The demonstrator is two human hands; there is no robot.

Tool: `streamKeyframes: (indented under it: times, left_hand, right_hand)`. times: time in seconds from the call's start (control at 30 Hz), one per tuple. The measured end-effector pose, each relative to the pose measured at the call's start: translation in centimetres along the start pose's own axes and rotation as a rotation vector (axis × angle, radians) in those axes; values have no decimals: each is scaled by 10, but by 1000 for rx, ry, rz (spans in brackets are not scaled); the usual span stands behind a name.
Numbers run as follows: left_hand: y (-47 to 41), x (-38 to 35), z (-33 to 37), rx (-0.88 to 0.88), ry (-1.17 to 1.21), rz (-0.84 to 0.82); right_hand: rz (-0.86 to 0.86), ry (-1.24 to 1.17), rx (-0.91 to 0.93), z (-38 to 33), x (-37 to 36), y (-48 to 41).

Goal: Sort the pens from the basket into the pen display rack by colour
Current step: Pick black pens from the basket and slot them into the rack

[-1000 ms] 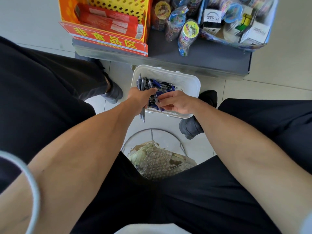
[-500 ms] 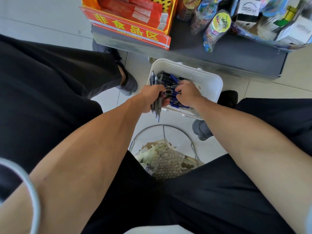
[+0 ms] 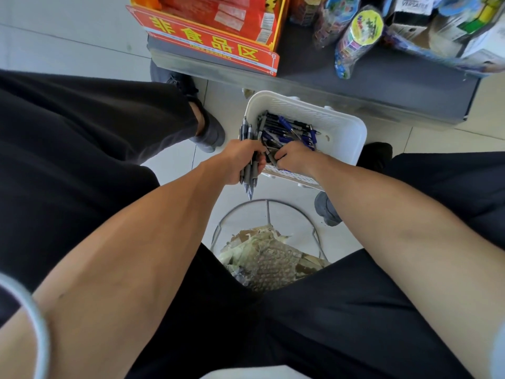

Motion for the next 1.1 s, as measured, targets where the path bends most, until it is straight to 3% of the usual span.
streamKeyframes:
  times: [0.17, 0.37, 0.47, 0.57, 0.77, 0.93, 1.1]
  left_hand:
    - [5, 2, 0, -17, -24, 20]
    - [11, 5, 0, -32, -45, 45]
    - [11, 8, 3, -58, -46, 91]
    - [10, 10, 5, -89, -31, 150]
    - [5, 11, 8, -151, -81, 237]
    - [2, 0, 13, -240, -236, 331]
    - [3, -3, 15, -259, -239, 316]
  right_hand:
    - [-100, -58, 7, -10, -6, 9]
    - [-34, -114, -7, -6, -14, 6]
    - [97, -264, -20, 2, -4, 9]
    - [125, -397, -67, 13, -1, 15]
    - [162, -938, -216, 34, 3, 30]
    - [-71, -1300, -64, 19, 1, 41]
    - [-244, -1242, 63, 4, 0, 45]
Point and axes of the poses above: each hand's wrist, its own y-axis away from the middle knuckle, its own x-axis out of the back of the hand, z = x × y, the point moved 6 cm from there along -y, towards the middle knuckle, and after that the axes turned 5 degrees about x, right-handed, at the moved point
